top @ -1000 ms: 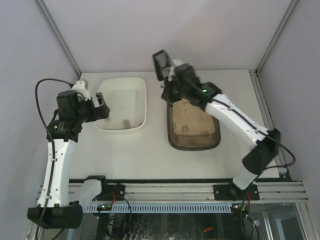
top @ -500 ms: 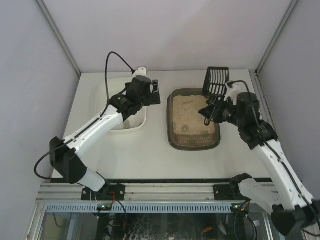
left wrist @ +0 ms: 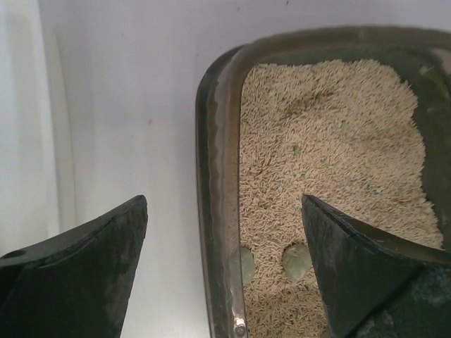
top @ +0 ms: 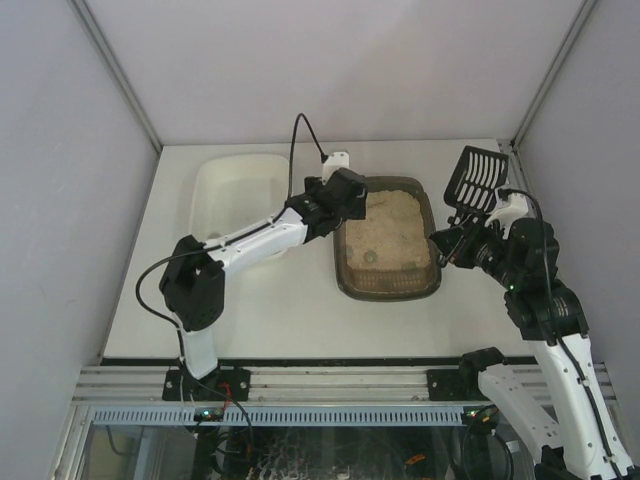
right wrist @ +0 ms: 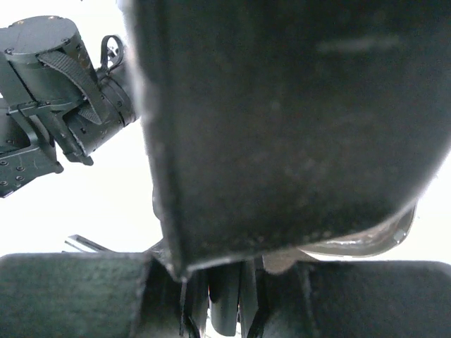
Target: Clean the litter box
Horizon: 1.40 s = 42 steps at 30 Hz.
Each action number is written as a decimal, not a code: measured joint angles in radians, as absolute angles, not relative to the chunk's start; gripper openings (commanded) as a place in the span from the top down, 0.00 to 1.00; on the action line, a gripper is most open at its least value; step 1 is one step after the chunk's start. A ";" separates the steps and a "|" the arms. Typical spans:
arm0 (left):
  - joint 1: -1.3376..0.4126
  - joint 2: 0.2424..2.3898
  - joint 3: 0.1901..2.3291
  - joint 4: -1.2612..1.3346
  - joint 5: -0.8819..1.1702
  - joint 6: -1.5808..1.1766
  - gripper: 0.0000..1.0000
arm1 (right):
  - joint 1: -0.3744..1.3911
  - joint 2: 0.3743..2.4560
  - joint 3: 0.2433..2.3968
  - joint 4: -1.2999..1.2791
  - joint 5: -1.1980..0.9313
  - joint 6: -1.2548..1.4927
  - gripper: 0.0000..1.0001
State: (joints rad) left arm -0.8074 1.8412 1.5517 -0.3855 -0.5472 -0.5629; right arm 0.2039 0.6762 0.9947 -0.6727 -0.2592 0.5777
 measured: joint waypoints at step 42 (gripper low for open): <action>-0.444 1.827 1.595 -0.399 0.458 -0.216 0.10 | 0.320 1.789 1.611 -1.566 -0.614 0.698 1.00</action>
State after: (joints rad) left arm -0.4438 1.8271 1.5951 -0.3992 0.4576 -0.2161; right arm 0.3202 1.7885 1.6108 -1.5661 -0.6140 0.6983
